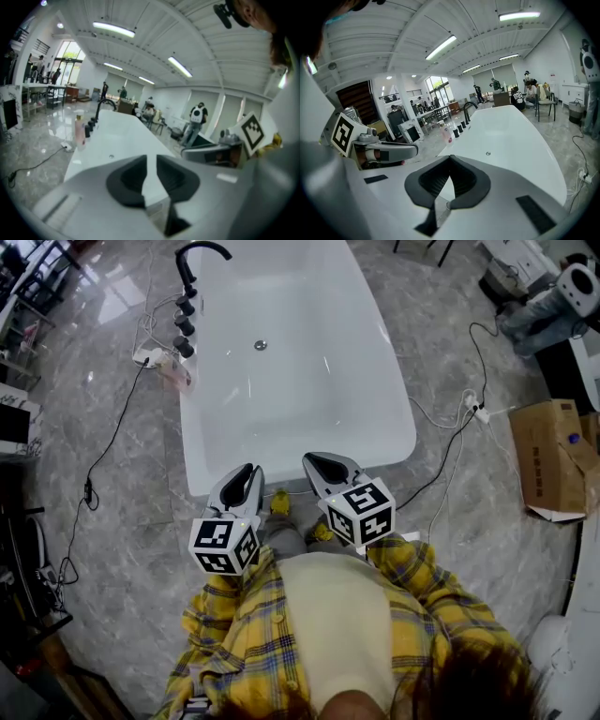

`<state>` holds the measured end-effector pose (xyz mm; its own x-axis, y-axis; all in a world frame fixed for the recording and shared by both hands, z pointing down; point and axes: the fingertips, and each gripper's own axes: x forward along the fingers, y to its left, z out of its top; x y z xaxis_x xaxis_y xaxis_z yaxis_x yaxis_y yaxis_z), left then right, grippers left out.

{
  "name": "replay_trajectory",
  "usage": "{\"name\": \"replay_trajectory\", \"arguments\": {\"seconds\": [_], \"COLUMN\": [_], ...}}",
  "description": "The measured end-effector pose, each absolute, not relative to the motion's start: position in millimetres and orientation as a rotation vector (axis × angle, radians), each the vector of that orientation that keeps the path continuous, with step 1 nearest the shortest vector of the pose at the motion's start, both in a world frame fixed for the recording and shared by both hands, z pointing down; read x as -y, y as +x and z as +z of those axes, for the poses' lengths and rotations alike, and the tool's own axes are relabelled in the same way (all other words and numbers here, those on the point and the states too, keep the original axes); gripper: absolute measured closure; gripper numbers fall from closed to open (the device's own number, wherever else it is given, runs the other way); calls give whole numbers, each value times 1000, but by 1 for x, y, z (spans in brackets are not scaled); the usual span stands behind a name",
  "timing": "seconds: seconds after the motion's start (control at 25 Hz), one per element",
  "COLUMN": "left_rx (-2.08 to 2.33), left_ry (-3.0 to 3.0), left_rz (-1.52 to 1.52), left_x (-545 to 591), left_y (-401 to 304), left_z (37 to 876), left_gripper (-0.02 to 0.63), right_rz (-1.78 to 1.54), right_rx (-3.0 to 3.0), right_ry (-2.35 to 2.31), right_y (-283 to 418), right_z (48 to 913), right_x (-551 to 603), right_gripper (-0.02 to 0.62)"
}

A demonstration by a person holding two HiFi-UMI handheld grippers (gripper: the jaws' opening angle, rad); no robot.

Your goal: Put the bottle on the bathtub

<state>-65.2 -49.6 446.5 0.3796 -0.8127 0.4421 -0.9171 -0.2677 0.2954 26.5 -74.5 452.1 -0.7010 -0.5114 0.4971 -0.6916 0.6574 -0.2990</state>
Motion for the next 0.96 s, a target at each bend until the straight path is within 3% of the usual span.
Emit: {"name": "replay_trajectory", "arguments": {"seconds": [0.96], "left_rx": [1464], "left_ry": [2141], "left_rz": [357], "left_x": [54], "left_y": [-68], "left_z": [454], "left_gripper": [543], "right_rz": [707], "right_rx": [2512], "right_ry": [941], "right_y": [23], "right_z": [448], "right_x": [80], "right_gripper": [583]}}
